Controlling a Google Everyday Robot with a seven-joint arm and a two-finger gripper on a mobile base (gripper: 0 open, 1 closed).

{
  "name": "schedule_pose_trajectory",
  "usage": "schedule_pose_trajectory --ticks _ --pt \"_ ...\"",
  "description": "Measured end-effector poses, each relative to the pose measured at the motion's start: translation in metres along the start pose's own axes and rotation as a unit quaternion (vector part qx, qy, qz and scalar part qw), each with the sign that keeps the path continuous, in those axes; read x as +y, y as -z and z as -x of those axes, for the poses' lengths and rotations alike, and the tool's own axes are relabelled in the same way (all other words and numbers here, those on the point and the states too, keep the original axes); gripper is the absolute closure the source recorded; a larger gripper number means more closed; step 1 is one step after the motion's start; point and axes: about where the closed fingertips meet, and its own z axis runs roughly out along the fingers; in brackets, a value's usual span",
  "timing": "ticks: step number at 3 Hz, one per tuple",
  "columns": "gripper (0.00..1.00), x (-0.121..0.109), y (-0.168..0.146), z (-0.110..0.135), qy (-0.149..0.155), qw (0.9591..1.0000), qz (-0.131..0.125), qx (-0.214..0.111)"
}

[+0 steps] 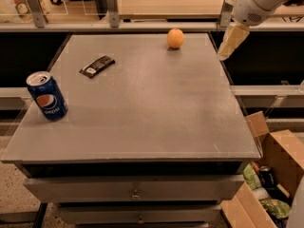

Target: Pick orange

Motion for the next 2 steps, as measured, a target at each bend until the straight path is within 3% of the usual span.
schedule_pose_trajectory --ticks 1,2 --pt "0.0 -0.0145 -0.0295 0.0002 -0.009 0.9988 -0.035 -0.033" --pt "0.0 -0.0221 -0.0316 0.0034 -0.01 0.998 -0.05 -0.039"
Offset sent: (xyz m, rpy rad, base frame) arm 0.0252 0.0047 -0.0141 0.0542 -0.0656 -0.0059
